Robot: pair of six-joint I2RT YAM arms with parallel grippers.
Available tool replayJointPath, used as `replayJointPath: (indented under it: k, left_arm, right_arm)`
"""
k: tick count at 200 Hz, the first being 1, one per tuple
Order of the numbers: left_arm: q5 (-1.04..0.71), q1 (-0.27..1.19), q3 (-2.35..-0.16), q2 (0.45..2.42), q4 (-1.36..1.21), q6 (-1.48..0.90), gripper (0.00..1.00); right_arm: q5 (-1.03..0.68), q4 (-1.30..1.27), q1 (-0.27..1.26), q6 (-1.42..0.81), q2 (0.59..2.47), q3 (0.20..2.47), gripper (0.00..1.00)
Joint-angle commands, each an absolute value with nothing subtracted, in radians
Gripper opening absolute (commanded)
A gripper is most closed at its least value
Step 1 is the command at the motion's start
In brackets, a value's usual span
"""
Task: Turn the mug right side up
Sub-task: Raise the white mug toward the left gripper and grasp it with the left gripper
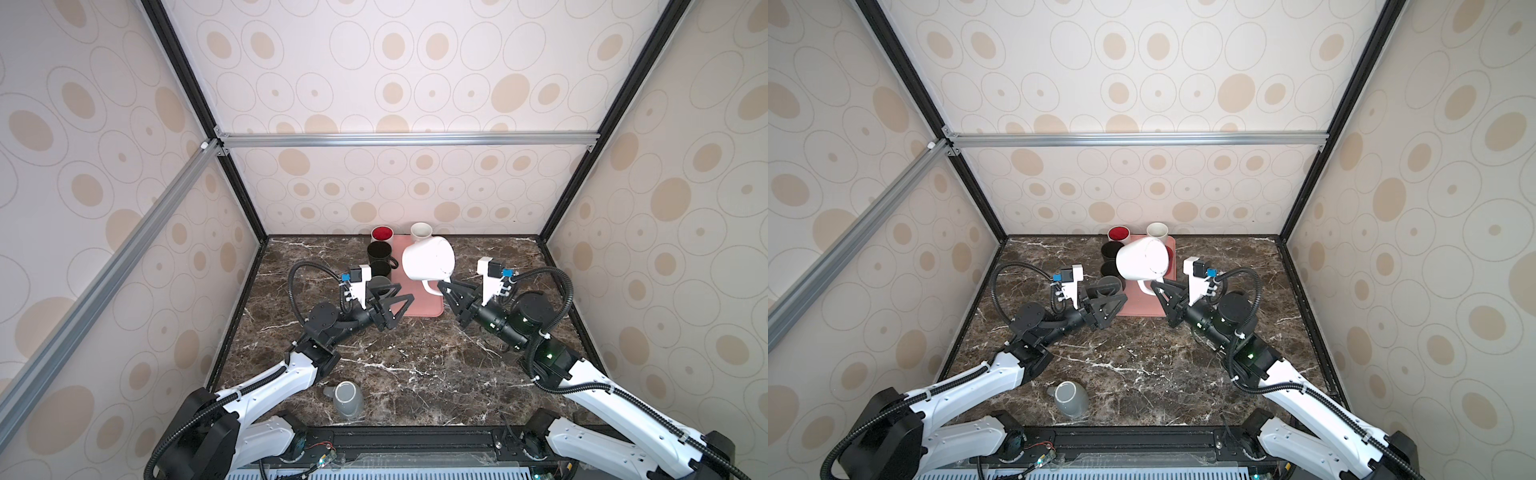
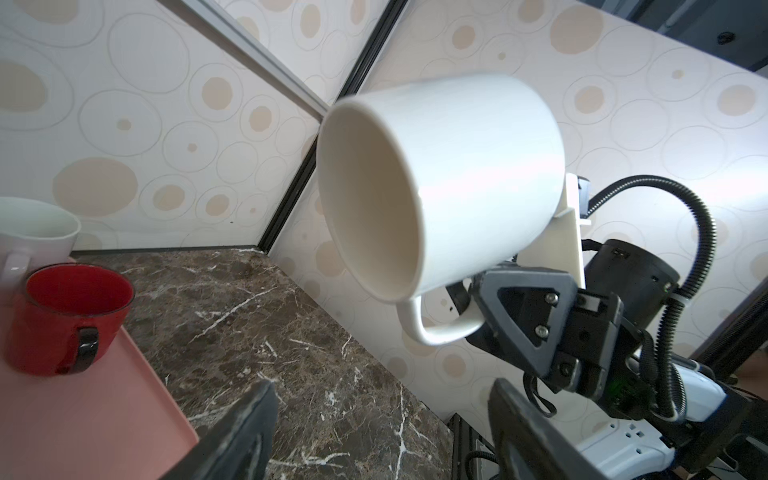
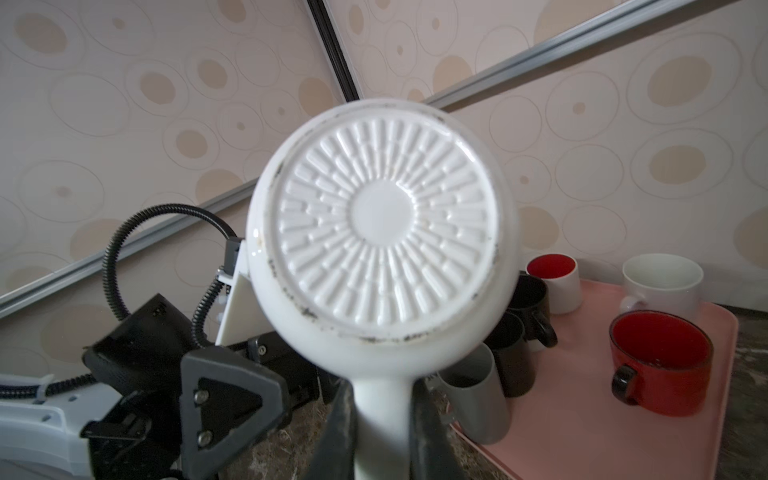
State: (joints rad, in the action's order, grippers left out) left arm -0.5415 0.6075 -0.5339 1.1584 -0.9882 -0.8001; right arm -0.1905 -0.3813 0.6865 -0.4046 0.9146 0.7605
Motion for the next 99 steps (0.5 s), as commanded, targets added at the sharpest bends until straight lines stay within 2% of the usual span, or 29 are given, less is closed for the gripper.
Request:
replayJointPath:
  k: [1,29,49,65,99]
  left_arm:
    - [-0.614,0.603,-0.524,1.172,-1.22,-0.89,0.79]
    - [-0.658,0.602,-0.514,1.233,-1.423,-0.987,0.79]
    - [-0.659,0.602,-0.518,1.277,-1.557,-1.052,0.72]
    - [-0.662,0.603,-0.529,1.304,-1.614,-1.082,0.65]
    - [-0.651,0.605,-0.545,1.317,-1.611,-1.077,0.59]
  right_arm:
    - [-0.283,-0.624,0.682,-0.466,0.934,0.823,0.0]
    - [-0.352,-0.703,0.682,-0.54,0.981,0.841,0.0]
    - [-0.393,-0.736,0.685,-0.578,1.006,0.845,0.0]
    - [-0.415,-0.747,0.689,-0.599,1.019,0.841,0.0]
    - [-0.439,-0.776,0.706,-0.631,1.031,0.815,0.0]
